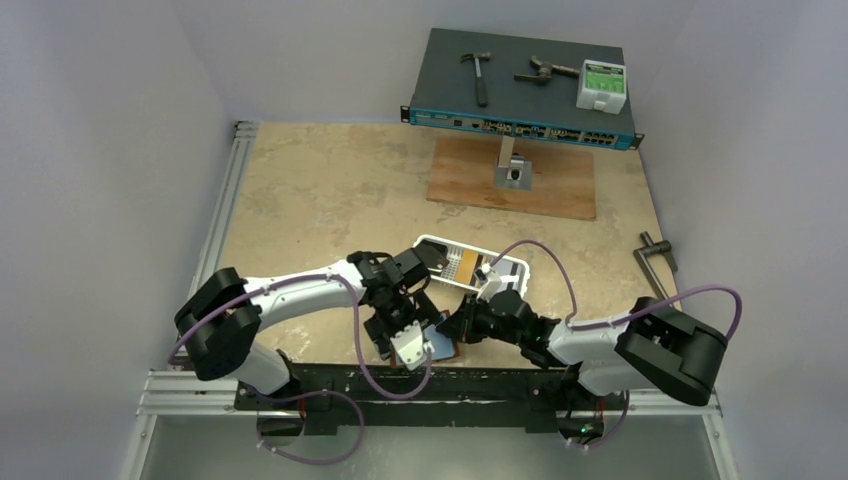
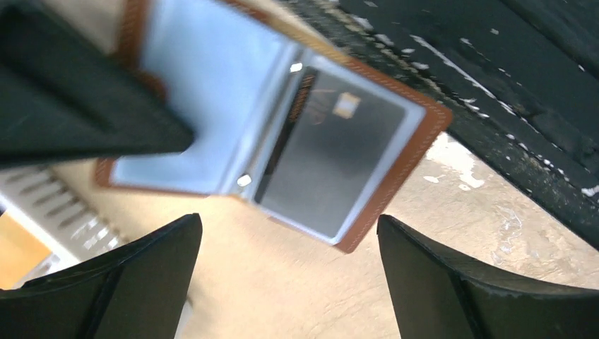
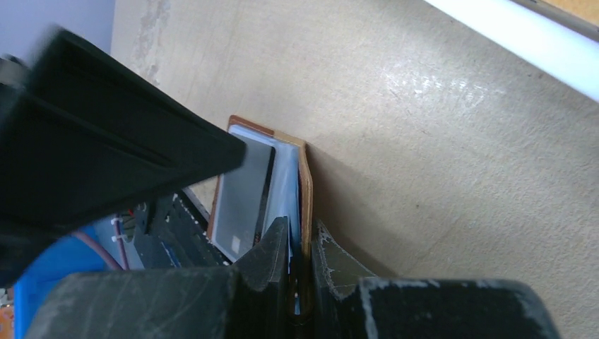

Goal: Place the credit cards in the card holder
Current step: Place the card holder at the center of the board, then pick up the credit card from the storage box.

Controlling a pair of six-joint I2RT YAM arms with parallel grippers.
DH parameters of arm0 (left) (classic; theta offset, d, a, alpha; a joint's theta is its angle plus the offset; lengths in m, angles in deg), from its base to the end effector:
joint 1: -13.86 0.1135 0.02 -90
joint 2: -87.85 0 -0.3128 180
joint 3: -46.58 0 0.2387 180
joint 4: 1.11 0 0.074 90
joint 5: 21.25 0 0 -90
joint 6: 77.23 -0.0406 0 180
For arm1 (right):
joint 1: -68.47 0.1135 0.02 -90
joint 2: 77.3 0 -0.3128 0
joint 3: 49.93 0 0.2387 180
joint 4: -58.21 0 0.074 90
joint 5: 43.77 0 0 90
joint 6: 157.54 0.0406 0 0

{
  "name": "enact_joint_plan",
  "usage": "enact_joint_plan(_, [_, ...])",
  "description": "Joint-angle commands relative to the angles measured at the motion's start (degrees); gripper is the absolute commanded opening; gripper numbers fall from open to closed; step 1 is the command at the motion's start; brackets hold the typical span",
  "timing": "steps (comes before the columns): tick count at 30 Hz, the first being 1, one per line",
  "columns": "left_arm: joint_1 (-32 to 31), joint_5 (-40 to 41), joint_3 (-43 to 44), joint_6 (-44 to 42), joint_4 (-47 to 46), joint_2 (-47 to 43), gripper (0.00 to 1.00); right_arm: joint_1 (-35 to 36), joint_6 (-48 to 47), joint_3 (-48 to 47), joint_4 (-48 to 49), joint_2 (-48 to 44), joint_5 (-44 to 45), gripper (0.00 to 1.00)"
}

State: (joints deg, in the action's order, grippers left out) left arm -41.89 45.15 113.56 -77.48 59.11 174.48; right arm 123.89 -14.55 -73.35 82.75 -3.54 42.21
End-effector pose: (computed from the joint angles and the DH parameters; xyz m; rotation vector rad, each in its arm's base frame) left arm 0.1250 -0.2125 0.2360 2.7047 0.7725 -0.4872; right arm 0.1043 0.1564 0.1802 -0.0978 2.2609 1.1976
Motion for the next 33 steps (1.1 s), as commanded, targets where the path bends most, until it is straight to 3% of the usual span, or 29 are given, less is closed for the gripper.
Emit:
enact_joint_plan(1, [1.86,-2.95,6.88,16.28,2.52,-2.83,0.97,-0.18,-0.36,-0.41,1.41,1.61,0.91,0.00])
enact_joint_plan(4, [4.40,-4.69,12.06,27.49,5.60,-2.63,0.99,-0.14,-0.32,-0.98,-0.98,0.33,1.19,0.03])
enact_joint_plan(10, [11.68,-5.70,23.33,52.25,10.47,0.25,0.99,0.03,-1.09,-1.65,-11.98,-9.39,4.39,0.38])
enact_joint_plan(15, [14.60,-5.86,25.36,62.81,11.53,-1.24,1.00,-0.03,-3.03,-4.29,-25.01,-18.51,7.53,0.57])
enact_joint_plan(19, [14.74,-4.18,27.62,68.38,10.37,-2.28,0.97,-0.09,-3.69,-7.81,-35.86,-26.10,10.85,0.58])
enact_joint_plan(23, [15.75,-1.63,36.24,72.56,14.39,2.48,0.93,-1.56,-7.46,-15.15,-47.48,-31.43,19.06,0.62])
enact_joint_plan(27, [17.51,-1.19,45.15,75.30,16.36,8.90,0.91,-6.94,-11.22,-22.74,-54.04,-29.13,22.54,0.67])
enact_joint_plan(33, [17.68,2.32,47.68,74.92,8.40,15.16,0.87,-15.76,-15.51,-29.71,-53.93,-17.99,21.06,0.70])
